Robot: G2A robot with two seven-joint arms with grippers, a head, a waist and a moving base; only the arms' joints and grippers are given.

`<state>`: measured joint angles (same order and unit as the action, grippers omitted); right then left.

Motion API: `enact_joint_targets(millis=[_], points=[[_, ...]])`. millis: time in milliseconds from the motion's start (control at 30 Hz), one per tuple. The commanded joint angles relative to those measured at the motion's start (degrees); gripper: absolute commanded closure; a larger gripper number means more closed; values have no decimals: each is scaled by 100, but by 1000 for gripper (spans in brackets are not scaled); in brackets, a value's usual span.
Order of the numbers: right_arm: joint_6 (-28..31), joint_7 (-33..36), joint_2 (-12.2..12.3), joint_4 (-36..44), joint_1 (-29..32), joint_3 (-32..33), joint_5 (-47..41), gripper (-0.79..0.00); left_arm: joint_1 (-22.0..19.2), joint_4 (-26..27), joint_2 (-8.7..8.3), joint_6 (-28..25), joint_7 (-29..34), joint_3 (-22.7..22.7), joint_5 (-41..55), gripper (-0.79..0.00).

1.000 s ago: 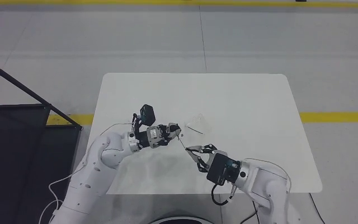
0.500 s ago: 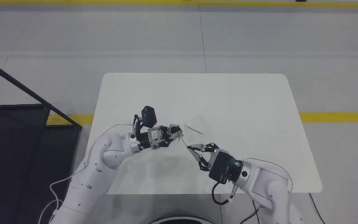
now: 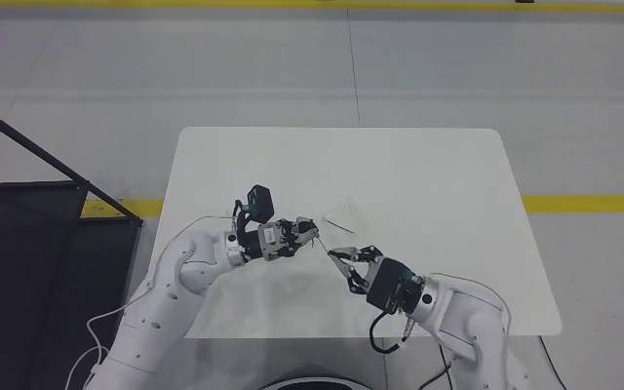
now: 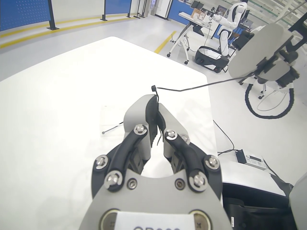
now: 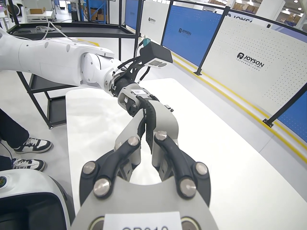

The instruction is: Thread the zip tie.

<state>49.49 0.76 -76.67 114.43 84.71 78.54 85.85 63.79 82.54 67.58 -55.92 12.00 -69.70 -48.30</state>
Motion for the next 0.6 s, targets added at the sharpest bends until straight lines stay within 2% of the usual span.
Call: enact_joint_targets(millis=[0,567], points=[[-11,20,14,1,-7,-7,-25,0,5,3,-6,4,-18,3,2,0],[-138,96,147,-23,-59,-57,-238,0,6,13,-58,34,-109,56,-29,0]])
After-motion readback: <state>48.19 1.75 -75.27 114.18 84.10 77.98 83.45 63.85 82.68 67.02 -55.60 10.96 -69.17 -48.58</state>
